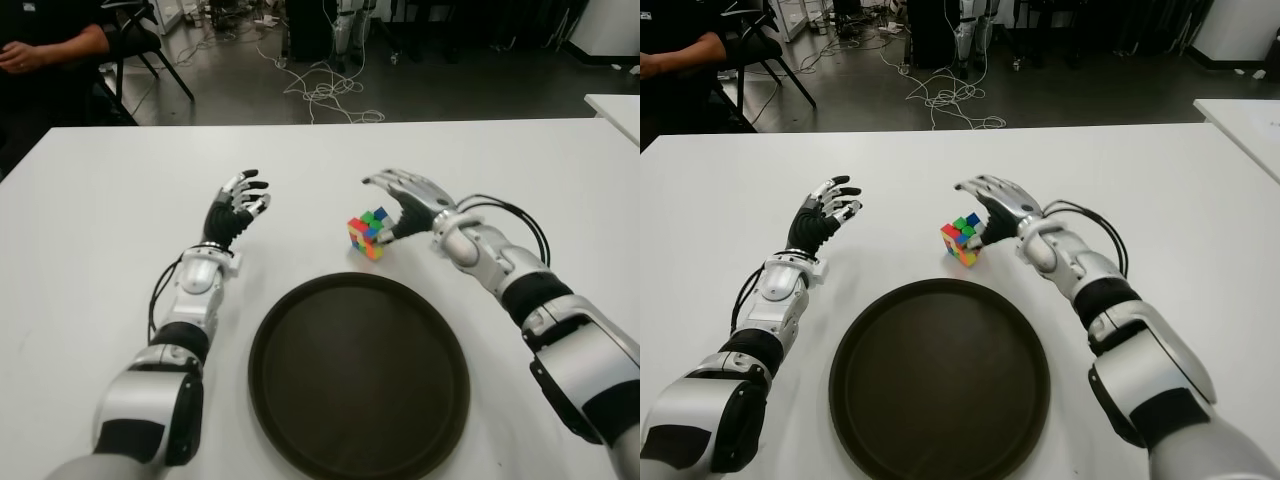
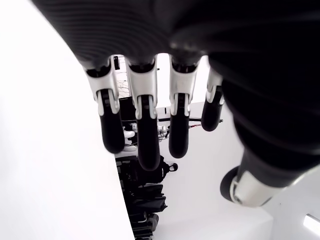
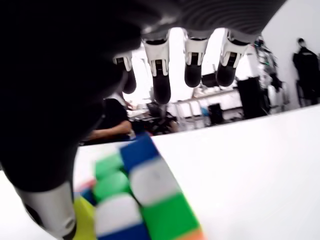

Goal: Pick up the Rubik's Cube and put it in the plate

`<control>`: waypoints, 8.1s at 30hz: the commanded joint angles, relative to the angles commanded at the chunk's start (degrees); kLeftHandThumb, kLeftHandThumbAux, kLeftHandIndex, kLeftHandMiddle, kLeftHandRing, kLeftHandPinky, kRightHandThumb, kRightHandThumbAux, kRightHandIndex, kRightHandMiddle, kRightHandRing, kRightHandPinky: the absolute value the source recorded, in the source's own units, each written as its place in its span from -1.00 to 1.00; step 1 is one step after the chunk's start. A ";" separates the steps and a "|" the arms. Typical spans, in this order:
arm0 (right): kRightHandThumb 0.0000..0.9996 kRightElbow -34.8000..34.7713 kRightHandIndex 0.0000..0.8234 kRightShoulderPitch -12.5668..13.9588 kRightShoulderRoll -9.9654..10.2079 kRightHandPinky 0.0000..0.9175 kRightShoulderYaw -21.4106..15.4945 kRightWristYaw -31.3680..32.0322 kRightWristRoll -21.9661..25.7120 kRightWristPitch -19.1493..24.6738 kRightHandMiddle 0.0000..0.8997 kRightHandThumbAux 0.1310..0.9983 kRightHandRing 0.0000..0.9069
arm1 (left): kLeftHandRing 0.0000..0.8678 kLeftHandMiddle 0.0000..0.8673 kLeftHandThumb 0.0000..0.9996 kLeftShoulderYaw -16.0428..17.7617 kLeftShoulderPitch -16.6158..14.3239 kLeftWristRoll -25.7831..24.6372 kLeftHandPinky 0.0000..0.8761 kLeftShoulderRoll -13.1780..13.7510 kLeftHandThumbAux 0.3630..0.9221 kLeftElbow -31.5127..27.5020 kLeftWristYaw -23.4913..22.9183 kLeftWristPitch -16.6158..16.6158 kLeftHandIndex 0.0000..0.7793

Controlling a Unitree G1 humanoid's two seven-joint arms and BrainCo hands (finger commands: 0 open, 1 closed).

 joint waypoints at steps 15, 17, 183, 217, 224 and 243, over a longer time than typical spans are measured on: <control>-1.00 0.00 -0.87 0.01 0.29 -0.87 0.89 2.25 -0.04 0.38 -0.88 0.34 -0.87 | -0.27 -0.33 -0.38 0.27 0.17 -0.24 -0.35 -0.35 0.07 -0.18 -0.37 -0.53 -0.52; -1.00 0.07 -0.87 0.05 0.39 -0.87 0.94 2.52 -0.11 0.55 -0.89 0.35 -0.88 | -0.27 -0.33 -0.40 0.23 0.16 -0.18 -0.38 -0.37 0.06 -0.19 -0.27 -0.35 -0.52; 0.37 9.61 0.04 2.16 1.59 0.61 2.06 -15.75 -1.48 -0.86 0.60 0.39 0.63 | -0.23 -0.33 -0.34 -0.35 0.97 0.04 -0.29 -1.16 -0.07 -1.02 0.34 -2.54 -0.53; 0.37 9.96 0.04 2.46 1.80 0.59 -1.12 -19.30 -0.38 0.26 0.59 0.39 0.60 | -0.20 -0.30 -0.38 -0.47 0.96 0.11 -0.28 -1.21 -0.15 -1.45 0.68 -2.01 -0.52; 0.37 9.68 0.04 2.36 1.59 0.61 -1.12 -20.16 -0.68 0.16 0.62 0.39 0.63 | -0.22 -0.32 -0.37 -0.53 0.97 0.31 -0.22 -1.10 -0.15 -1.35 1.03 -2.27 -0.52; 0.36 -34.10 0.04 18.06 -7.98 0.62 -7.56 -11.67 3.58 -5.70 0.63 0.39 0.65 | -0.20 -0.34 -0.29 -0.14 0.50 0.02 -0.14 -0.68 -0.10 -0.98 0.82 -1.93 -0.53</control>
